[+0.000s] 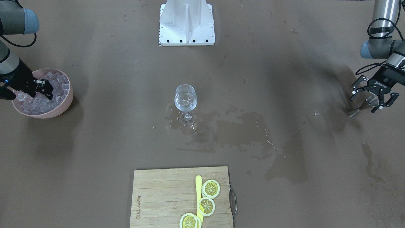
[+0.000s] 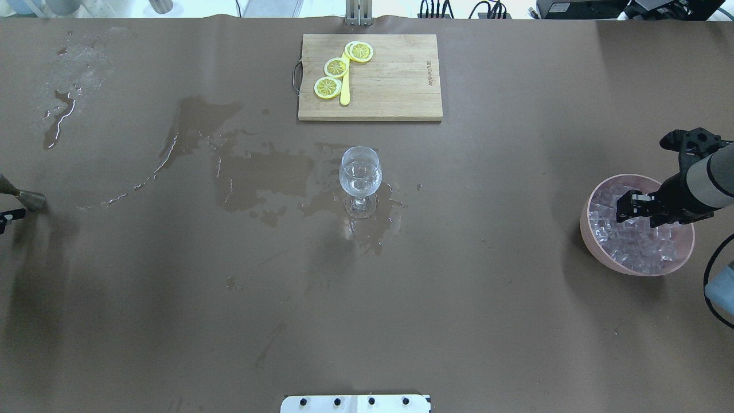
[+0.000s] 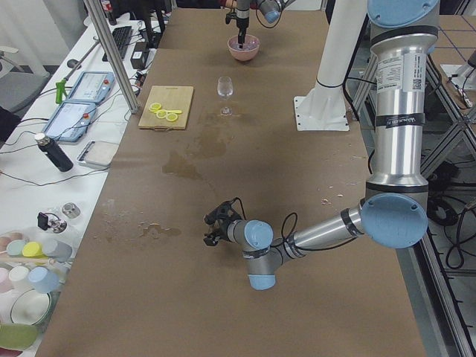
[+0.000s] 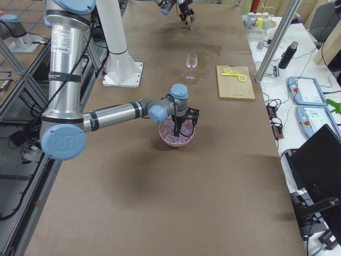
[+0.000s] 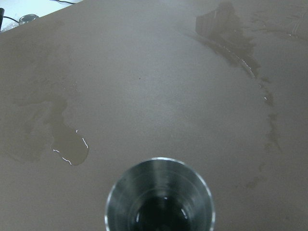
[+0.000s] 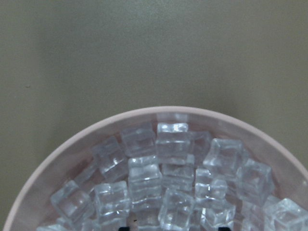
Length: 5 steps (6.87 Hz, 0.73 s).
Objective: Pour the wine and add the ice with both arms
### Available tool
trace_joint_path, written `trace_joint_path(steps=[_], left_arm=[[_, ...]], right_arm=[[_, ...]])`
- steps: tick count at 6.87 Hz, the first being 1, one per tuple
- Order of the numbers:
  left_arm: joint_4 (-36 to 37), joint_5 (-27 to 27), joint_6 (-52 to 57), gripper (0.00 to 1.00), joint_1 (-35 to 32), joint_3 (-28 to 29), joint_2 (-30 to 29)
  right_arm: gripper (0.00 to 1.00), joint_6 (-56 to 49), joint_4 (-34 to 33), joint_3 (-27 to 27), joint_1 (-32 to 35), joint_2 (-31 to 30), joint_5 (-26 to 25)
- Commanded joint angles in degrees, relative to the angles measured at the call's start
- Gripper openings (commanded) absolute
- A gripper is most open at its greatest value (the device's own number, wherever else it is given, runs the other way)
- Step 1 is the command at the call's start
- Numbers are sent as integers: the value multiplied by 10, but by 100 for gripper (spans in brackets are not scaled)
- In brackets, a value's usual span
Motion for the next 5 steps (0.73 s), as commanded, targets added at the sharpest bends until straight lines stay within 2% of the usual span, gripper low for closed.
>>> trace_joint_path(steps=[1, 3, 5], left_arm=[[-2, 2, -9, 97, 4, 3, -4], [-16, 18, -21, 96, 12, 4, -4], [-35, 35, -21, 95, 20, 23, -4]], right_arm=[[64, -1, -3, -3, 7, 3, -1], [59, 0, -6, -4, 5, 5, -3], [58, 0, -6, -5, -3, 5, -11]])
